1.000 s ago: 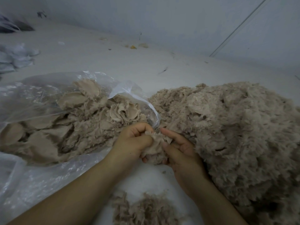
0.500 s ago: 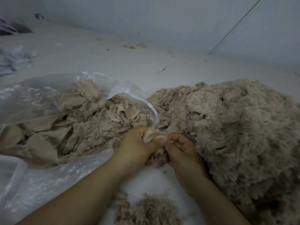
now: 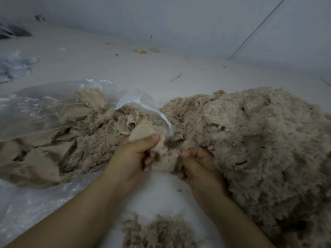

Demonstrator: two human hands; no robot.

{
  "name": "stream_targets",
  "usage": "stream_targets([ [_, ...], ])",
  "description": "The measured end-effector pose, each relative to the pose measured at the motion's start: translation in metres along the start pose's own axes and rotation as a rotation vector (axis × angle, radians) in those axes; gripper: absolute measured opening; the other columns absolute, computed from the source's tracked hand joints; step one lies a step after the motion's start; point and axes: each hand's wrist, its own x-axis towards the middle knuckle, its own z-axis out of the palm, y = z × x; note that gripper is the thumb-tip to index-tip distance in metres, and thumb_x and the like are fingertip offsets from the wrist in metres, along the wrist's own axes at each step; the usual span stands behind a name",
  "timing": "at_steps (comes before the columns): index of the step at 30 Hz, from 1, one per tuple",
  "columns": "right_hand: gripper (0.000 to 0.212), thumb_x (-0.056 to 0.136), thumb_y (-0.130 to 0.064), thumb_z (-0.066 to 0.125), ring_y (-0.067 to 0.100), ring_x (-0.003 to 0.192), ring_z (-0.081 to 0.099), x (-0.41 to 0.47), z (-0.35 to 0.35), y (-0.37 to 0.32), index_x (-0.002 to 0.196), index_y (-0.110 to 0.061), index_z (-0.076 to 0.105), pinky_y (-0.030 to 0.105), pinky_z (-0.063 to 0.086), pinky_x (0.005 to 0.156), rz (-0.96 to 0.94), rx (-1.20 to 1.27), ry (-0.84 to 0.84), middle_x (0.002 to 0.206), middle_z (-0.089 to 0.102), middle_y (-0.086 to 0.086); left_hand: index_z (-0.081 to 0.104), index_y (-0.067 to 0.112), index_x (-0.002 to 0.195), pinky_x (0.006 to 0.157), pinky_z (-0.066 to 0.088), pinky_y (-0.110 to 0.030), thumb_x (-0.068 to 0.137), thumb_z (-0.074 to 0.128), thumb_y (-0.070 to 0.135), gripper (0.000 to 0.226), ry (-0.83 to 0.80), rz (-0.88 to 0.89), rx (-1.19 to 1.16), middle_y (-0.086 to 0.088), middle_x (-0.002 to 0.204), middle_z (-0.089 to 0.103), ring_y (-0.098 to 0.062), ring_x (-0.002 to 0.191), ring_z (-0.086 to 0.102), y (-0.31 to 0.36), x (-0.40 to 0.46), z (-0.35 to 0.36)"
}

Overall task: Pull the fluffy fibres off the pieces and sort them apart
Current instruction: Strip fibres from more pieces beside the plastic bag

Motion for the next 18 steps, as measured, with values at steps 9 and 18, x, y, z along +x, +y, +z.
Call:
stream_targets([
  [9,0.026,0.081,-0.026,0.071,0.021,0.063,0.058,-0.003,-0.001,-0.002,0.095,-0.004,0.064,0.027,0.044,0.056,-0.108,-0.069,-0.137,0.073,0.066,0.018,0.064,0.0,0.078,0.049,0.041,-0.033,0.082,0.073,0.022,0.024,-0.028,0.087,0.143,-0.015,0.053,0.048,-0.024,0.044,0.045,-0.019,-0.002,0.014],
  [18,0.018,0.092,-0.004,0.059,0.014,0.048,0.049,-0.002,-0.001,0.0,0.075,-0.007,0.055,0.023,0.043,0.046,-0.059,-0.031,-0.046,0.054,0.058,0.005,0.067,0.015,0.067,0.047,0.042,-0.029,0.086,0.064,0.006,0.021,0.136,0.189,0.052,-0.007,0.059,0.053,-0.017,0.046,0.043,-0.01,0.001,0.01],
])
